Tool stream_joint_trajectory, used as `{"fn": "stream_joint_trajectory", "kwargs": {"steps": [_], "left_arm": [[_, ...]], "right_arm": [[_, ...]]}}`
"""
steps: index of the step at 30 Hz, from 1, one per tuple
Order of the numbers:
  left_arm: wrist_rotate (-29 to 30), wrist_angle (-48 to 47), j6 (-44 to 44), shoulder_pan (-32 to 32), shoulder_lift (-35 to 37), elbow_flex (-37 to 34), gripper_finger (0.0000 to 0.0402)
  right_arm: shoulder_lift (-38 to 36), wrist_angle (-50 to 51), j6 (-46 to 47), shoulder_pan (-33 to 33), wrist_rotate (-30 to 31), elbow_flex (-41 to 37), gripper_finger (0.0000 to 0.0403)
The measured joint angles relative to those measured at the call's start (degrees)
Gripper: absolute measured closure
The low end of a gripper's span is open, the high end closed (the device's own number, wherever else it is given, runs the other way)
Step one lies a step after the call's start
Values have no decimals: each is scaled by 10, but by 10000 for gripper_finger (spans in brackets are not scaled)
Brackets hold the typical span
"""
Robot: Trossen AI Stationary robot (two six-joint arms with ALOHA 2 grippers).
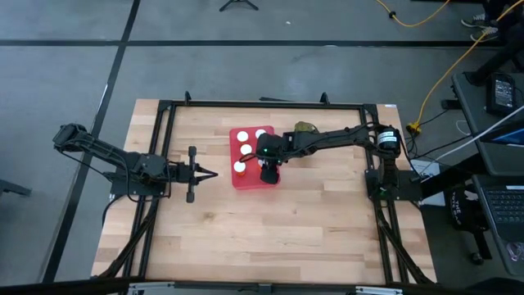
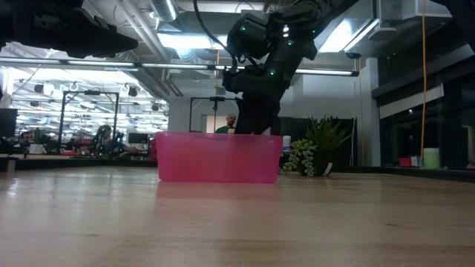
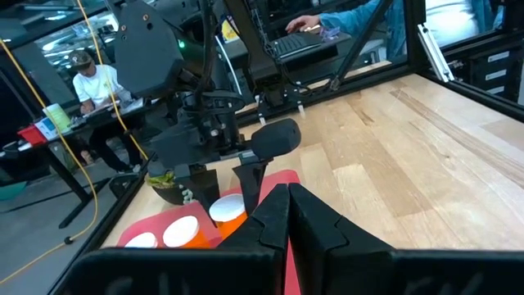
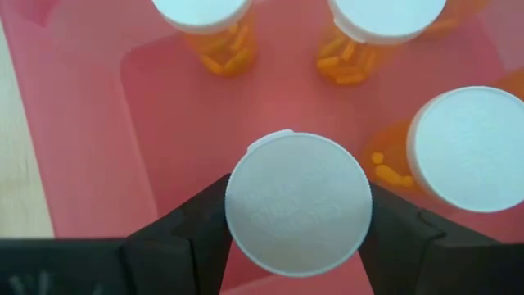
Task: Pick and place pill bottles into a basket
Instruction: Put the orange pill bottle into the red bin
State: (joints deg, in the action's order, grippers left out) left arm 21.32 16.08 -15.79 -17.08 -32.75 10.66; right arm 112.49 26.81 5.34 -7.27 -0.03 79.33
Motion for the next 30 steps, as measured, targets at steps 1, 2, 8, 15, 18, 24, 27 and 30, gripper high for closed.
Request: {"fn": "stream_joint_trajectory", "kwargs": {"steps": [1, 2, 8, 15, 18, 24, 27, 30], "left_arm": [[0, 0, 0, 0, 0, 0, 398], [0, 0, 0, 0, 0, 0, 398], [0, 0, 0, 0, 0, 0, 397], [0, 0, 0, 0, 0, 0, 398], [1, 0, 0, 0, 0, 0, 398], [1, 0, 0, 0, 0, 0, 398], [1, 0, 0, 0, 0, 0, 398], [1, 0, 1, 0, 0, 0, 397]], "right_arm": [[0, 0, 0, 0, 0, 0, 185], [0, 0, 0, 0, 0, 0, 185], [0, 0, 0, 0, 0, 0, 185], [0, 0, -14, 0, -2, 0, 184], [0, 0, -14, 0, -2, 0, 184], [0, 0, -16, 0, -20, 0, 184], [0, 1, -24, 0, -22, 0, 184], [0, 1, -27, 0, -24, -1, 184]]}}
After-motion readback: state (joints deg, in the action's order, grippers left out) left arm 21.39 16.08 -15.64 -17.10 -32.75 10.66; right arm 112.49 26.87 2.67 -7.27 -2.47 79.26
